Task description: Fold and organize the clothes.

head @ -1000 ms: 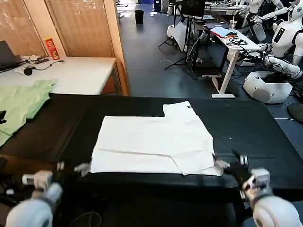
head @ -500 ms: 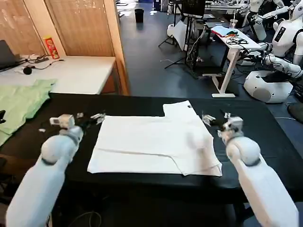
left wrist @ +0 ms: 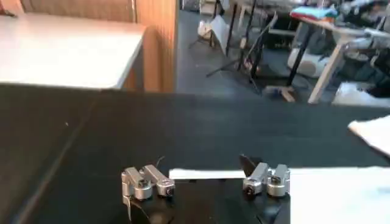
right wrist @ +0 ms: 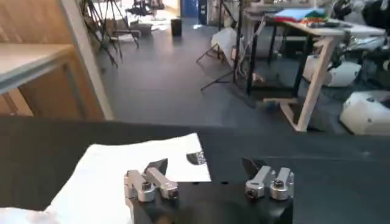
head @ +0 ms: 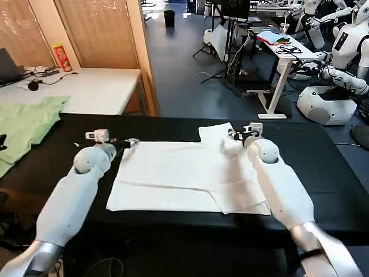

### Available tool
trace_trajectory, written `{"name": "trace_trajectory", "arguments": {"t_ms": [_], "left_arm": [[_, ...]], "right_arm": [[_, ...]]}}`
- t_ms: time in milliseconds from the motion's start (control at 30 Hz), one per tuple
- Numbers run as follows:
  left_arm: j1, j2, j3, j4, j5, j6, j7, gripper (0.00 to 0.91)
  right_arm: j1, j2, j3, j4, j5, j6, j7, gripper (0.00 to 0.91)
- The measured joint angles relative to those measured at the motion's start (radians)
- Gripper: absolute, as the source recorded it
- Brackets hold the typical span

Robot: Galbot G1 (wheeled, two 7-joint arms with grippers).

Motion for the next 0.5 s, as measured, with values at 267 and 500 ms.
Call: {"name": "trace_trajectory", "arguments": {"t_ms": [267, 500], "left_arm": [[-0.023, -0.019, 0.002, 0.063, 0.019, -0.016, 0.007, 0.878], [-0.026, -0.036, 0.0, 0.111, 0.037, -0.03, 0.012, 0.722]], "right_arm": [[0.015, 0.02, 0.008, -0.063, -0.028, 0.002, -0.023, 0.878], [0.011, 0.02, 0.006, -0.082, -0.04, 0.006, -0.042, 0.878]]}}
